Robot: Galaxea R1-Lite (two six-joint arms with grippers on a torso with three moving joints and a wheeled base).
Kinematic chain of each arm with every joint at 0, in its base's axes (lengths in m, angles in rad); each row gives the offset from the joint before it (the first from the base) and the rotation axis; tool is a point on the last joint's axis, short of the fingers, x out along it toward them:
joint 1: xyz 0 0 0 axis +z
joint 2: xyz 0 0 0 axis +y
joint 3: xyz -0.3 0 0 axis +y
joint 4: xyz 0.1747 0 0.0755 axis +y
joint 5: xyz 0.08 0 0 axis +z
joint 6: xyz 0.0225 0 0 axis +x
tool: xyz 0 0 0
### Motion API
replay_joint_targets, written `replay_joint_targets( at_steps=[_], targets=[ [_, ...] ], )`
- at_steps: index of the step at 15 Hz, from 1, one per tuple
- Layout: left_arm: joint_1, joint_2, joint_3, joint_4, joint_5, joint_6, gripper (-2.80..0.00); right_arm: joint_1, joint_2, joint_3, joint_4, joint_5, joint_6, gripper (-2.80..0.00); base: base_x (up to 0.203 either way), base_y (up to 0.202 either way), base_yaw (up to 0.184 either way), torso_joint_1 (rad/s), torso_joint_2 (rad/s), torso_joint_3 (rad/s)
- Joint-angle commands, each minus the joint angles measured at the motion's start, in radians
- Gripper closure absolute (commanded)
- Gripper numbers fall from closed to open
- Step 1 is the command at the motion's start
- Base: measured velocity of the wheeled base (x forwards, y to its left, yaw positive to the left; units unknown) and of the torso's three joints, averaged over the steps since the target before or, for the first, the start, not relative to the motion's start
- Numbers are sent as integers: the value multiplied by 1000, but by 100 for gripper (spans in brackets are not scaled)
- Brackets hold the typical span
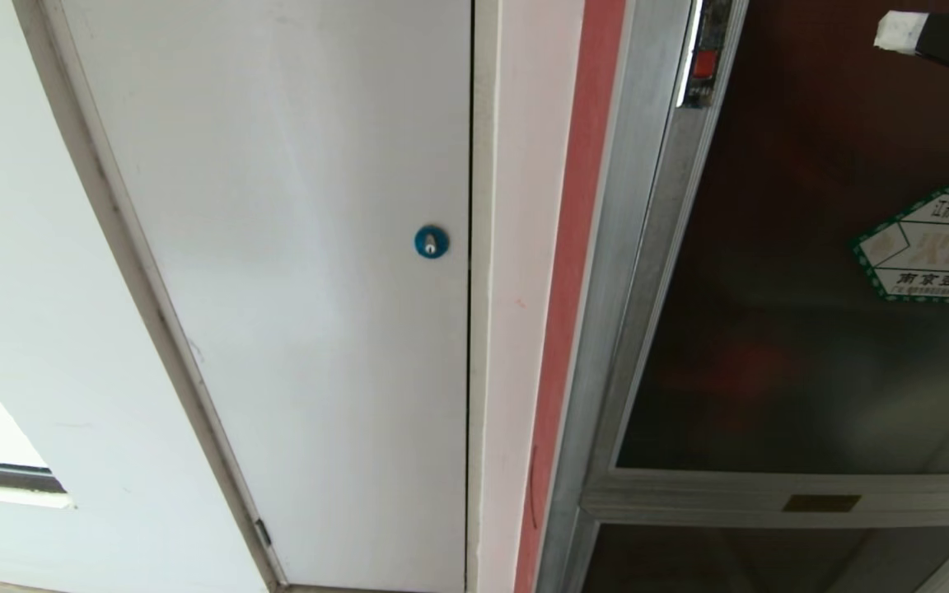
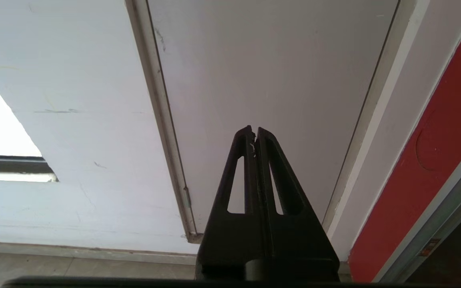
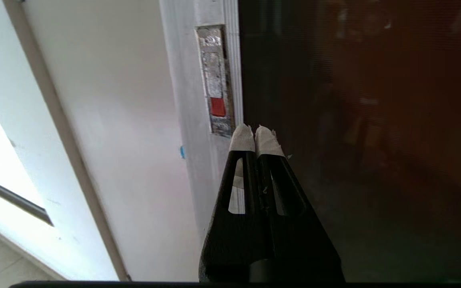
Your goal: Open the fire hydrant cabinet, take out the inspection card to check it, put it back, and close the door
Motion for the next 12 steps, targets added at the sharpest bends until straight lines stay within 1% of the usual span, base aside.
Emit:
replay_joint_targets(
  at_steps=[1,3,7,9,12],
  targets=[
    [0,0,12,-1,0,1,0,-6,-33,15,0,-18,1,0,0,0,0,0,0,0],
    [0,0,12,-1,0,0,0,-5,-58,17,4,-38,1,0,0,0,0,0,0,0],
    [0,0,12,-1,0,0,0,-10,-112,29,30,-105,-1,0,0,0,0,0,0,0],
    [0,0,12,-1,0,1,0,-61,-128,38,30,-117,-1,0,0,0,0,0,0,0],
    [0,0,12,-1,0,0,0,-114,-177,62,32,-121,0,0,0,0,0,0,0,0]
  ],
)
